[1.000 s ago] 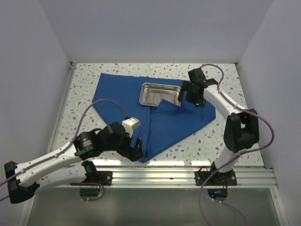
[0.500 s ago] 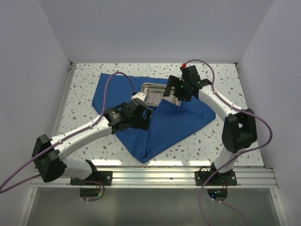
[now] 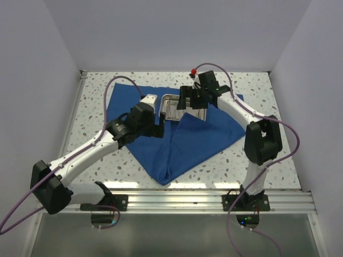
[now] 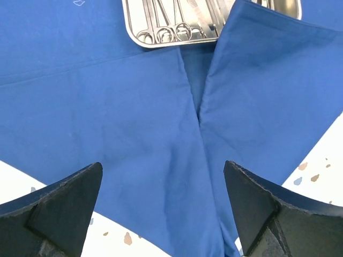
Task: Open and lay out the surgical kit
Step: Open the surgical kit at the center of the board.
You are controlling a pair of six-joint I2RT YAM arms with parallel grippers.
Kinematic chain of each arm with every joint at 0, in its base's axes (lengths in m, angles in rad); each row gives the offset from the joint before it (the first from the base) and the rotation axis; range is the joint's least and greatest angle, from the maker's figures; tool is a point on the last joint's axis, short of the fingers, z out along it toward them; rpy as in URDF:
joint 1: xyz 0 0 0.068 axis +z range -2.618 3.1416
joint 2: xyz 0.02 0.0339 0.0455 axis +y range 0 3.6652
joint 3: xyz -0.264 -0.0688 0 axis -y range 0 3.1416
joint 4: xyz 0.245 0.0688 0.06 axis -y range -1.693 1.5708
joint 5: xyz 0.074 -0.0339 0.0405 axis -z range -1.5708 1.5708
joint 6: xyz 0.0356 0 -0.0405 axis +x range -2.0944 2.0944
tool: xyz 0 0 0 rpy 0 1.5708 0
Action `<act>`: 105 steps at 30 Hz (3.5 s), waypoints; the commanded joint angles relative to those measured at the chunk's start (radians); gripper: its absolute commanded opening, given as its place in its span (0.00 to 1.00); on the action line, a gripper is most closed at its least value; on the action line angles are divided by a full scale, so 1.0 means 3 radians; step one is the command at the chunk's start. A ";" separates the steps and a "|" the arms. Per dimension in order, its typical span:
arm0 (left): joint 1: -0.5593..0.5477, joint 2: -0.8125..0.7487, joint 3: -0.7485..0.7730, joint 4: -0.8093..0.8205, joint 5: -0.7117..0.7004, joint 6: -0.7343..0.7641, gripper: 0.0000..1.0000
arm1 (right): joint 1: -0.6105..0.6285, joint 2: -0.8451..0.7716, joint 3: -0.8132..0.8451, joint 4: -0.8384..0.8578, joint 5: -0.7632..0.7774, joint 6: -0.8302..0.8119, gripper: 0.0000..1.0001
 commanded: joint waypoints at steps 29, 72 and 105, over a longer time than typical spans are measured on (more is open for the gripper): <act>0.0169 -0.0136 -0.0086 0.0135 0.0134 0.0337 1.00 | -0.0004 -0.0087 -0.0476 0.0278 0.0030 -0.0118 0.00; -0.0055 0.2272 0.0967 0.0442 -0.0740 -0.0281 0.69 | 0.0012 -0.3534 -0.1694 -0.3645 0.2638 0.2624 0.99; 0.0041 -0.0519 -0.0034 -0.2498 -0.1585 -0.2255 0.11 | 0.0012 -0.1469 -0.0840 -0.1175 0.1994 0.1120 0.99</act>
